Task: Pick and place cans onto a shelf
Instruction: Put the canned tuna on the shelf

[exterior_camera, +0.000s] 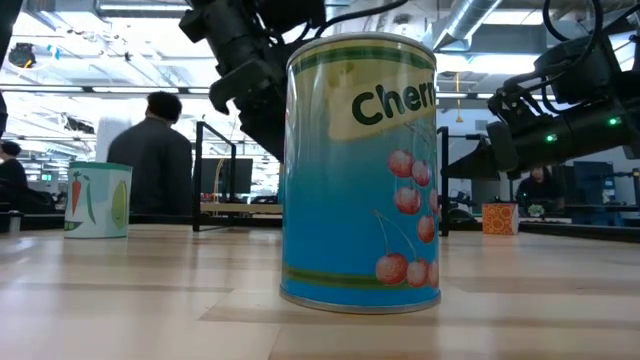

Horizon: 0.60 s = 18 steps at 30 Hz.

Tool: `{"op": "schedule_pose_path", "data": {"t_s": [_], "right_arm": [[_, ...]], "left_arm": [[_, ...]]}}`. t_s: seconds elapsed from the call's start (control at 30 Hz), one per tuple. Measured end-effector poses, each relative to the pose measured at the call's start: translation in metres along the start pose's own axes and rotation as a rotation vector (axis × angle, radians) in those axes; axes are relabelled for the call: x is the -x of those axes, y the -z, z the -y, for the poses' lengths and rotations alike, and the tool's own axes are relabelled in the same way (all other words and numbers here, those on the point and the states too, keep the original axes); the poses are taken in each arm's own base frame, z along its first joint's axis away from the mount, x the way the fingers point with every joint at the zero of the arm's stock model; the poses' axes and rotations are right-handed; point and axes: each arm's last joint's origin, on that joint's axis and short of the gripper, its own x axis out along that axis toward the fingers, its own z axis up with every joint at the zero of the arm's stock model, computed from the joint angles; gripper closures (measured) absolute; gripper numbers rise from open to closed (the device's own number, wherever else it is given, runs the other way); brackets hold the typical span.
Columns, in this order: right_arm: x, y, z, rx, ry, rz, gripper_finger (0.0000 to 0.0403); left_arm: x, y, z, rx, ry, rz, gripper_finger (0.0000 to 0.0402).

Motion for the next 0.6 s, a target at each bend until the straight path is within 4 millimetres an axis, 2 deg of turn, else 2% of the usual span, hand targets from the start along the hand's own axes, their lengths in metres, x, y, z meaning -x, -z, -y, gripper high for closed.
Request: {"op": "schedule_pose_path", "data": {"t_s": [0.3, 0.6], "right_arm": [[0.000, 0.000, 0.000, -0.002, 0.000, 0.000, 0.0394], [0.000, 0.000, 0.000, -0.002, 0.000, 0.000, 0.0394]], "left_arm": [[-0.013, 0.017, -0.001, -0.025, -0.008, 0.013, 0.0280], [-0.013, 0.017, -0.003, -0.076, -0.002, 0.015, 0.0280]]}}
